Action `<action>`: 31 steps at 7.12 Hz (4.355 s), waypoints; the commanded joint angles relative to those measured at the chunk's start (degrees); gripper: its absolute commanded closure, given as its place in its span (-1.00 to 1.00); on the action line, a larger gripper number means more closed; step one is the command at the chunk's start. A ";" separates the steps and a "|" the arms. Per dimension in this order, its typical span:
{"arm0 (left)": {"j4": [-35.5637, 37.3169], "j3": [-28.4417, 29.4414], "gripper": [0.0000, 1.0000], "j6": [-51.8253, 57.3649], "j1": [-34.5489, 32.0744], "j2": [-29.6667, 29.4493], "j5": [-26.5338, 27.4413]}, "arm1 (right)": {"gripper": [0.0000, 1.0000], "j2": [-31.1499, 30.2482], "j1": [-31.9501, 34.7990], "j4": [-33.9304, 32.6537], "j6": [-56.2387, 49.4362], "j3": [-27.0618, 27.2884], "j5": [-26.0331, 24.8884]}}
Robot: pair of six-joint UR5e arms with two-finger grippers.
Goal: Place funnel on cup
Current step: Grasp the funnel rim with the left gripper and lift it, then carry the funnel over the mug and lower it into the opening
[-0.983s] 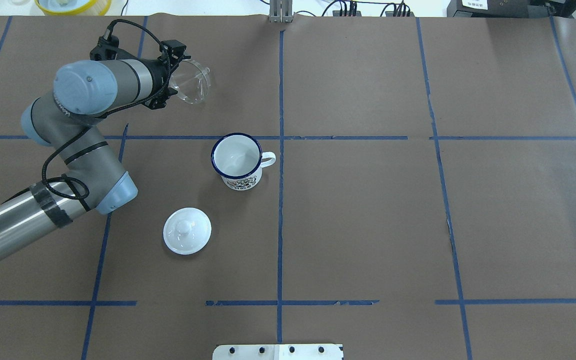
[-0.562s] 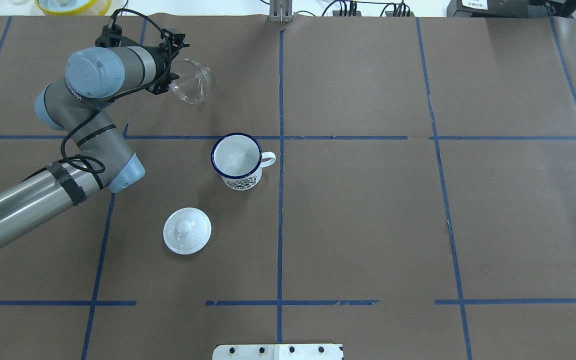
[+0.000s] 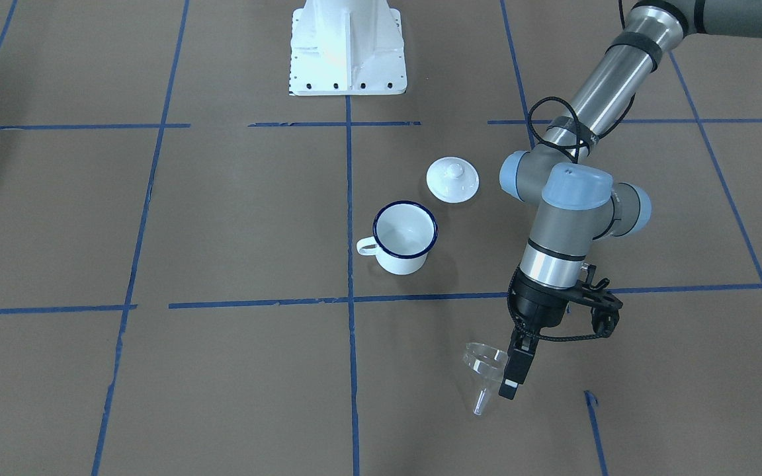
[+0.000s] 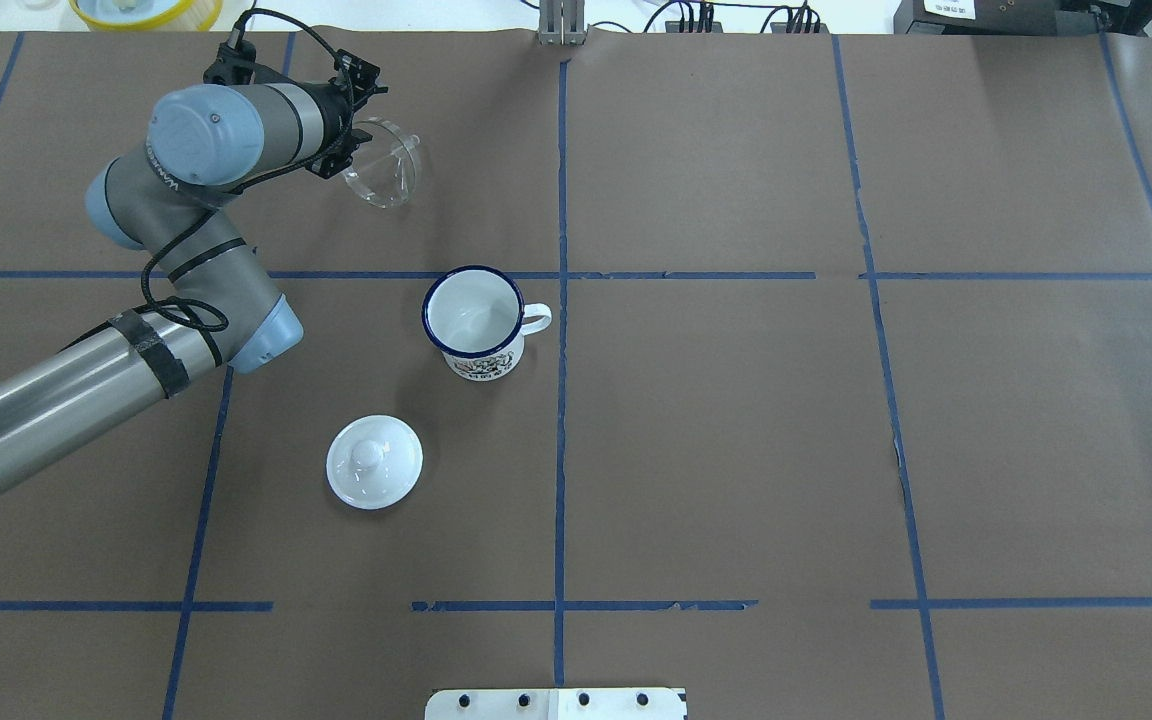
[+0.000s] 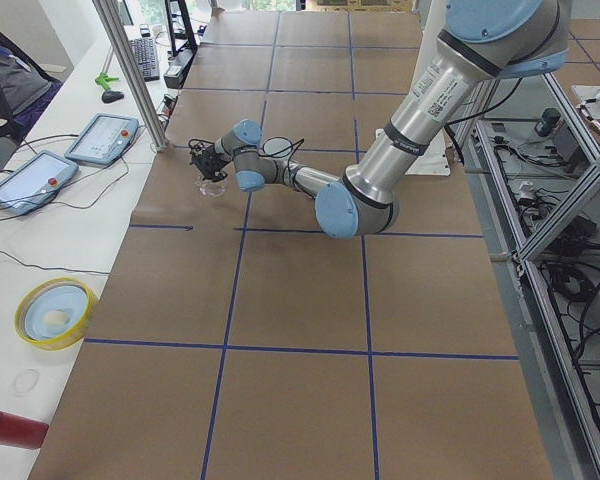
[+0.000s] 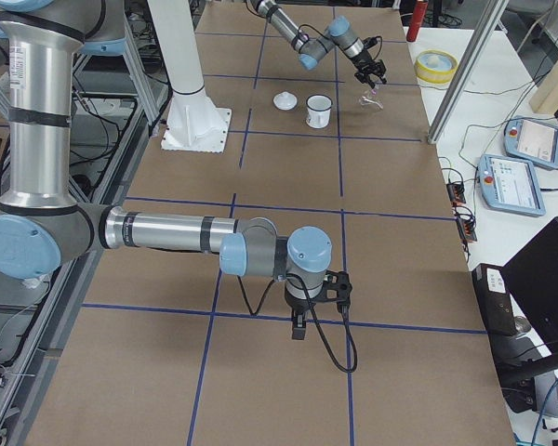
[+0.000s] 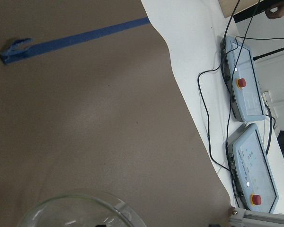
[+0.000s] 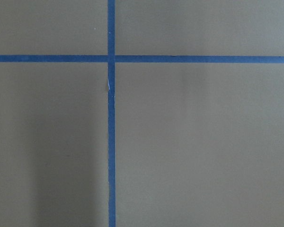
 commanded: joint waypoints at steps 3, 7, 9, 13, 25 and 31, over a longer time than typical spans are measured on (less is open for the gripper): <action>-0.01 -0.01 1.00 3.33 0.04 -0.32 -0.26 | -1.00 0.00 0.00 0.00 0.00 0.00 0.00; 5.91 -9.19 1.00 5.36 -1.36 -0.41 -6.10 | -1.00 0.00 0.00 0.00 0.00 0.00 0.00; 33.66 -24.54 1.00 12.69 -2.33 -4.33 -12.63 | -1.00 0.00 0.00 0.00 0.00 0.00 0.00; 79.02 -30.95 1.00 26.08 -1.38 -20.52 -17.84 | -1.00 0.00 0.00 0.00 0.00 0.09 0.00; 70.65 -13.55 1.00 33.40 10.32 -19.57 -17.49 | -1.00 0.00 0.00 0.00 0.00 0.00 0.00; 72.04 -26.92 -1.00 41.60 9.71 -14.93 -16.70 | -1.00 0.00 0.00 0.00 0.00 0.00 0.00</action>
